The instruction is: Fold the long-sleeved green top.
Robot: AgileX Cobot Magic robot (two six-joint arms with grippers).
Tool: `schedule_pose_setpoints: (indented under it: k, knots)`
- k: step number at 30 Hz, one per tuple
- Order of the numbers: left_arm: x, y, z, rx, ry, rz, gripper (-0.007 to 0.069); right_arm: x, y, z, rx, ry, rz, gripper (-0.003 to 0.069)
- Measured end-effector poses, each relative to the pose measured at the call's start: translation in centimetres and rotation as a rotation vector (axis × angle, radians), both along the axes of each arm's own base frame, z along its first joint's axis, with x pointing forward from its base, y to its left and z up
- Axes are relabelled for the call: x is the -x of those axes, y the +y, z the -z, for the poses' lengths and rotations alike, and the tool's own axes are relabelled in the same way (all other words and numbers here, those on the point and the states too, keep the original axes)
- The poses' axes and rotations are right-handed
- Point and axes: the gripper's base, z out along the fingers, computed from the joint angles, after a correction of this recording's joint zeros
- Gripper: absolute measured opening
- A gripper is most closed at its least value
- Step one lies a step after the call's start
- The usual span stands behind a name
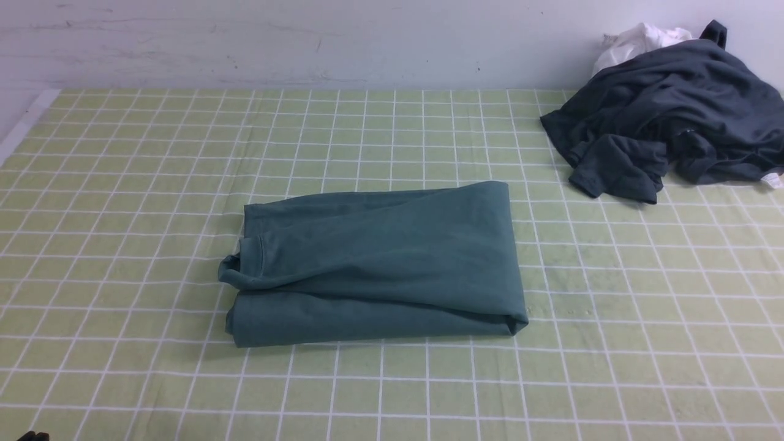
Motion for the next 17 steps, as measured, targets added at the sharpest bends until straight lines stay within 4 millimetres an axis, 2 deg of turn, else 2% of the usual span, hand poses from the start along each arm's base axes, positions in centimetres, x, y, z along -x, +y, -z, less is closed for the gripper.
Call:
schedule_pose_setpoints:
  k: [17]
  knots:
    - [0.00, 0.00, 0.00, 0.000, 0.000, 0.000, -0.0004, 0.00, 0.00, 0.00, 0.019, 0.001, -0.004, -0.0016]
